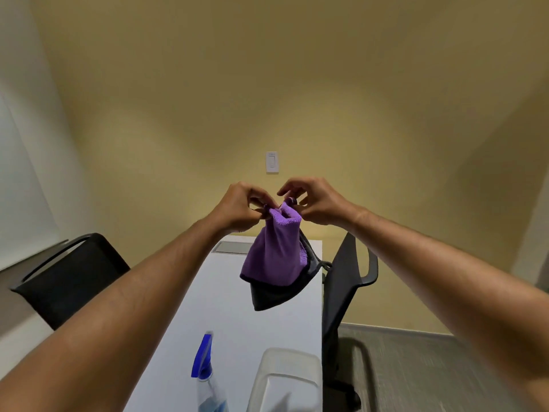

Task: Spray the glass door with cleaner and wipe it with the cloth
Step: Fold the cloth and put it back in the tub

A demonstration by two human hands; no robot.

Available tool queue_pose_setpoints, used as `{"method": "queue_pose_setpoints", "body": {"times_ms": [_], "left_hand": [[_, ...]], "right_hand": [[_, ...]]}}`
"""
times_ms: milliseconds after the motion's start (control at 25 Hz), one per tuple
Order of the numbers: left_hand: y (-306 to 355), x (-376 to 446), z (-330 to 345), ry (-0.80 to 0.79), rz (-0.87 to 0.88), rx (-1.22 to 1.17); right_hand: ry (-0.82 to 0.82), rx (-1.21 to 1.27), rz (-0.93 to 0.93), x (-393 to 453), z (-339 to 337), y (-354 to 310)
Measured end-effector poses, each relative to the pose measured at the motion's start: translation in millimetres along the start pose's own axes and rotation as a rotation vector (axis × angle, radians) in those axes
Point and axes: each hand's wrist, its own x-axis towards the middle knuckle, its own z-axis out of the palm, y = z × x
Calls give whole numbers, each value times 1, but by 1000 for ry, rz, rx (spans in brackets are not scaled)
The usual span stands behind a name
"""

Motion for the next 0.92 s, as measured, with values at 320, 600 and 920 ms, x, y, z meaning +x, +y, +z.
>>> {"method": "queue_pose_setpoints", "body": {"times_ms": [320,600,920], "left_hand": [[-20,16,-7,169,14,-134],[-35,20,-13,261,-150,-296],[-35,17,-11,166,-169,-300]], "right_hand": [[-50,483,400,17,20,10],[-301,708,372,12,26,11],[-73,504,274,9,41,12]]}}
